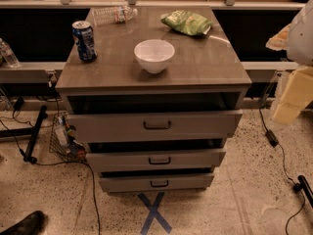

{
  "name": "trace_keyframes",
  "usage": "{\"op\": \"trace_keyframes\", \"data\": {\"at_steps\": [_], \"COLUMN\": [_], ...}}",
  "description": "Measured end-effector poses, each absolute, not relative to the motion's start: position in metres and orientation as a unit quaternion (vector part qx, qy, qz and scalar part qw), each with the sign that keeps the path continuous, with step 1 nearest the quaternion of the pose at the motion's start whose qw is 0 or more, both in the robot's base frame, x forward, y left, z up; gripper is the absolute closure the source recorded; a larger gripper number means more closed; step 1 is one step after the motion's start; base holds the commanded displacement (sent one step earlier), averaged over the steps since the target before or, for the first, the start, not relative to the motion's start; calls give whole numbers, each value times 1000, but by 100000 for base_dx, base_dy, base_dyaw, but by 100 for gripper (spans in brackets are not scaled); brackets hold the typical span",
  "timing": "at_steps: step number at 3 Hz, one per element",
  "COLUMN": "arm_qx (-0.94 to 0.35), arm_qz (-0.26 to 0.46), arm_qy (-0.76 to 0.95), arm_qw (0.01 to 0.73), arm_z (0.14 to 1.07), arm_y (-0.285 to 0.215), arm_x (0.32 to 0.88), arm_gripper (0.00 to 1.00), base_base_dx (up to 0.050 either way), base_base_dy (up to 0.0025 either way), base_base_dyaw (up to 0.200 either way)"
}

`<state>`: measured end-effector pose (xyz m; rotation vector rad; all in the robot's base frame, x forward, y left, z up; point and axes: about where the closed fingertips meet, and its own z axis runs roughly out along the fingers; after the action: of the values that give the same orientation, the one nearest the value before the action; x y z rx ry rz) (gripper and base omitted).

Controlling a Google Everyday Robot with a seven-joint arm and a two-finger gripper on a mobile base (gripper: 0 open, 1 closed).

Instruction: Move green jalapeno chip bag near water bottle

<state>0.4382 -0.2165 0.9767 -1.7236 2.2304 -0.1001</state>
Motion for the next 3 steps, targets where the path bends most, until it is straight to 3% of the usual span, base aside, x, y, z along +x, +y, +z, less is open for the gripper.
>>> {"op": "trace_keyframes", "data": {"at_steps": [1, 3], "arm_qx": [-603, -594], "arm_qz": [-35, -37], "arm_qy": [781, 782], "arm_qw": [160, 186], "arm_z": [977, 978], "arm_y": [-217, -213], "arm_x": [438, 464], "arm_gripper": [0, 0], "base_base_dx": [4950, 0], "base_base_dy": [0, 0], "base_base_dyaw": [1, 0]}}
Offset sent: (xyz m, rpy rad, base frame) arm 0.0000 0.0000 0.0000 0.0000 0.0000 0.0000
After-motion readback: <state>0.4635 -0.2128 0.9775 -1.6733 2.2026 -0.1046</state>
